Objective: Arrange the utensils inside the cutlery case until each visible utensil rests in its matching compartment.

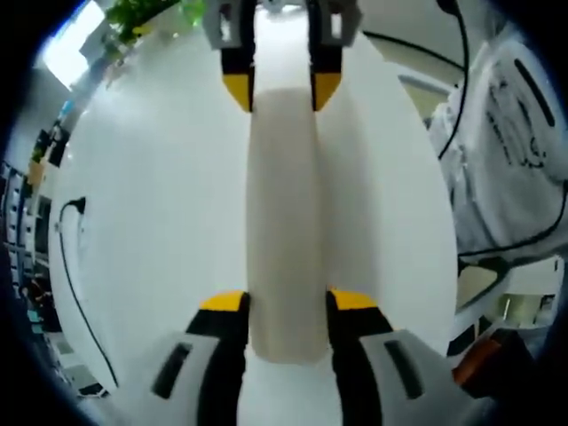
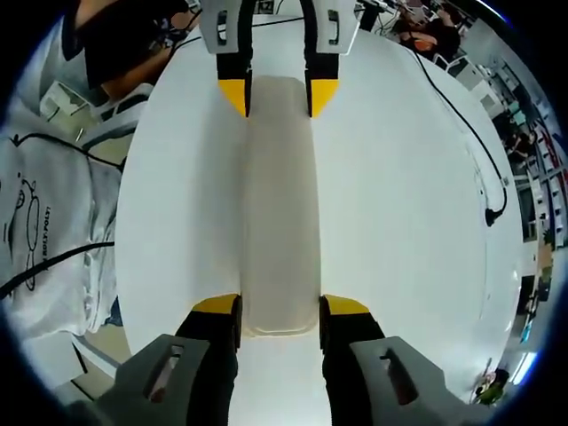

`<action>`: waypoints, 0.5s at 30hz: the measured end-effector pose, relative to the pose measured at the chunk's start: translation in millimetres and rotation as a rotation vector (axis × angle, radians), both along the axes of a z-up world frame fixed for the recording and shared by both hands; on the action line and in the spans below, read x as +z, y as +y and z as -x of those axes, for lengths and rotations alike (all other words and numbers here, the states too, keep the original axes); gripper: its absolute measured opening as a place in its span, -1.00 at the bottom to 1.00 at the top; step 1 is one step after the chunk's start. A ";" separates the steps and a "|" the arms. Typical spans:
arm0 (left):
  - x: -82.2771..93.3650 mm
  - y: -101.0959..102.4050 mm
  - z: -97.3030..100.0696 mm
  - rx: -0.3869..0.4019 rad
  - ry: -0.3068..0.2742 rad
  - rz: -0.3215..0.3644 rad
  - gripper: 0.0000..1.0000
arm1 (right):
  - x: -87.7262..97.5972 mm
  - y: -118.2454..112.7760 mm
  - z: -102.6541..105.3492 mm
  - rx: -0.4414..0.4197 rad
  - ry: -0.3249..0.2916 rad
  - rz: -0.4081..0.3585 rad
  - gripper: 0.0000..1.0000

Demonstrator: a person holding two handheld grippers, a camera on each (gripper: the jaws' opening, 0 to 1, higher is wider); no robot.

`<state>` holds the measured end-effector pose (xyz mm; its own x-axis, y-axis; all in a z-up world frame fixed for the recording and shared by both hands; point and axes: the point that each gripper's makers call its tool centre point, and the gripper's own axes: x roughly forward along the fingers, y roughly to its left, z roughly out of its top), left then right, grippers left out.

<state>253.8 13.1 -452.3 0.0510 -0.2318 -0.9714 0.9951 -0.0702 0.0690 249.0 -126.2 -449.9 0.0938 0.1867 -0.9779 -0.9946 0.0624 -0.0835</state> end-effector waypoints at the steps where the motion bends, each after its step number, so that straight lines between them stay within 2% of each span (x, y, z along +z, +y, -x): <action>1: -0.2 -0.4 -0.3 -0.001 -0.001 -0.001 -0.27 | -0.1 -0.3 -0.1 -0.003 0.001 0.000 -0.29; 9: -0.3 -0.6 -1.5 -0.008 -0.001 -0.005 -0.27 | 0.0 -0.7 0.4 -0.005 0.007 -0.003 -0.29; 15: -0.9 -0.1 -2.4 -0.005 -0.003 -0.006 -0.27 | 1.7 -0.8 1.2 -0.003 0.054 -0.014 -0.29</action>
